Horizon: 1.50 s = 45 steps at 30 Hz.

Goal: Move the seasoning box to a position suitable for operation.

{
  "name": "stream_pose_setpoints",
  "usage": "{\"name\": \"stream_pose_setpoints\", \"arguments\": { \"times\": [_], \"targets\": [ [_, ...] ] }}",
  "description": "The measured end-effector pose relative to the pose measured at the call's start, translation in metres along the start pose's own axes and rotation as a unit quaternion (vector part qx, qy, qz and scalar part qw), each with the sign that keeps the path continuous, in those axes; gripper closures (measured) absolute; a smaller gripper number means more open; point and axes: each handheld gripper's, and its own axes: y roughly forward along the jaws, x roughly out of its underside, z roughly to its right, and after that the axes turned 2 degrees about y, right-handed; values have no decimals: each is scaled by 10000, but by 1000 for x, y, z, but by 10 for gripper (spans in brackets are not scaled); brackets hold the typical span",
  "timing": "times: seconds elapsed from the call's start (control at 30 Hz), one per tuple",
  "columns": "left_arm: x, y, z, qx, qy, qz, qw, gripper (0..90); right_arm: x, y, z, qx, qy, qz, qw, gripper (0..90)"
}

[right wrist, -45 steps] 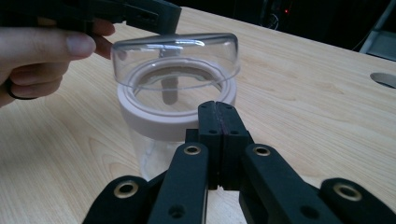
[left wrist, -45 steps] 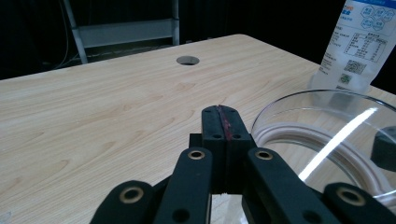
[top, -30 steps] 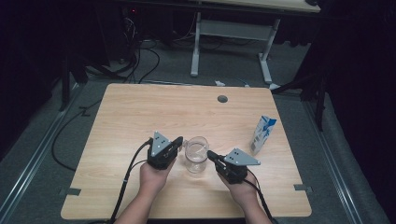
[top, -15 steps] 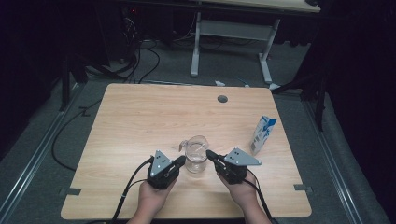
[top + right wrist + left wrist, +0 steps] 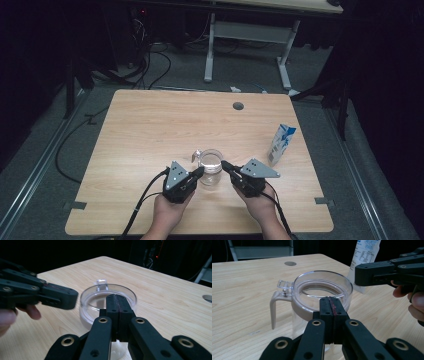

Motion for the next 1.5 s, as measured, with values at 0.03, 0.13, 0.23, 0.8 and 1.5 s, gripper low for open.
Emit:
{"name": "stream_pose_setpoints", "arguments": {
  "times": [0.03, 0.13, 0.23, 0.8, 1.5],
  "targets": [
    [0, 0, 0, 0, 0, 0, 10000, 895, 0, 0, 0, 0, 0, 0, 10000, 898],
    [0, -2, -9, -132, -87, 48, 9999, 898, 2, -1, 6, 32, 93, -3, 10000, 897],
    [-8, 0, -27, -276, -174, 103, 9994, 899, 4, 0, 8, 66, 109, -66, 9999, 897],
    [-28, 35, -44, -506, 82, 38, 9987, 899, 10, 1, 14, 144, 173, -149, 9996, 897],
    [-26, 35, -44, -471, 118, 25, 9988, 900, 11, 1, 15, 117, 202, -179, 9996, 897]
  ]
}}
